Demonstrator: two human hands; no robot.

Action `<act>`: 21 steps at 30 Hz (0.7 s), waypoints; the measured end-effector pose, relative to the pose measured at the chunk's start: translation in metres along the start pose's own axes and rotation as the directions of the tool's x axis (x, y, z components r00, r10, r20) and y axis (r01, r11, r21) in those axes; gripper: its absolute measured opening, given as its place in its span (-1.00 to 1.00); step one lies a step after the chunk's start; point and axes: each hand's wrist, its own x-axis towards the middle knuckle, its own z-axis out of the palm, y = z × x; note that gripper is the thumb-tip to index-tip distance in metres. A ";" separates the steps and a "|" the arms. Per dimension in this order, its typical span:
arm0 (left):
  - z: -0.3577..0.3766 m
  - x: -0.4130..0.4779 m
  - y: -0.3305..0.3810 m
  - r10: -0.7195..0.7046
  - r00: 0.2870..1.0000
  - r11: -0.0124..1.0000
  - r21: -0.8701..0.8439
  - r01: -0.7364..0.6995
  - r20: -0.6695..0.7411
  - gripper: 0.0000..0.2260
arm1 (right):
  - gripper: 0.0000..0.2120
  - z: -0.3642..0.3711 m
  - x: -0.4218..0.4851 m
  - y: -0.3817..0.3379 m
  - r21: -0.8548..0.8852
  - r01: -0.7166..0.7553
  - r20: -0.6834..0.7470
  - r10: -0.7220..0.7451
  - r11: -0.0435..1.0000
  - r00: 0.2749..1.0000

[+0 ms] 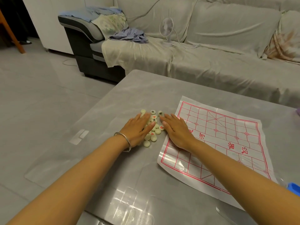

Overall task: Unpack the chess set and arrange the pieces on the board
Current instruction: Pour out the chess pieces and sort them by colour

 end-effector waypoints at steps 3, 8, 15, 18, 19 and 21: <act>0.005 -0.006 0.008 0.016 1.000 0.999 0.028 -0.015 -0.010 -0.47 | -0.58 -0.013 -0.008 0.003 0.027 -0.005 -0.013 0.005 1.000 1.000; 0.004 -0.018 0.027 -0.011 0.999 0.993 0.114 0.017 -0.049 -0.48 | -0.59 -0.040 -0.030 0.008 0.146 -0.027 -0.050 0.034 0.989 0.998; 0.017 -0.041 0.101 0.110 0.994 0.991 0.081 -0.108 -0.015 -0.47 | -0.56 -0.092 -0.106 0.045 0.228 -0.134 -0.075 0.155 0.964 0.985; 0.037 -0.052 0.148 0.198 0.980 0.979 0.047 -0.199 0.024 -0.47 | -0.58 -0.115 -0.162 0.070 0.239 -0.180 -0.098 0.208 0.954 0.973; 0.046 -0.055 0.164 0.228 0.973 0.973 0.037 -0.229 0.041 -0.47 | -0.60 -0.122 -0.182 0.078 0.253 -0.195 -0.108 0.228 0.948 0.968; 0.064 -0.061 0.195 0.294 0.953 0.954 0.034 -0.297 0.068 -0.47 | -0.66 -0.135 -0.223 0.095 0.317 -0.216 -0.124 0.266 0.924 0.956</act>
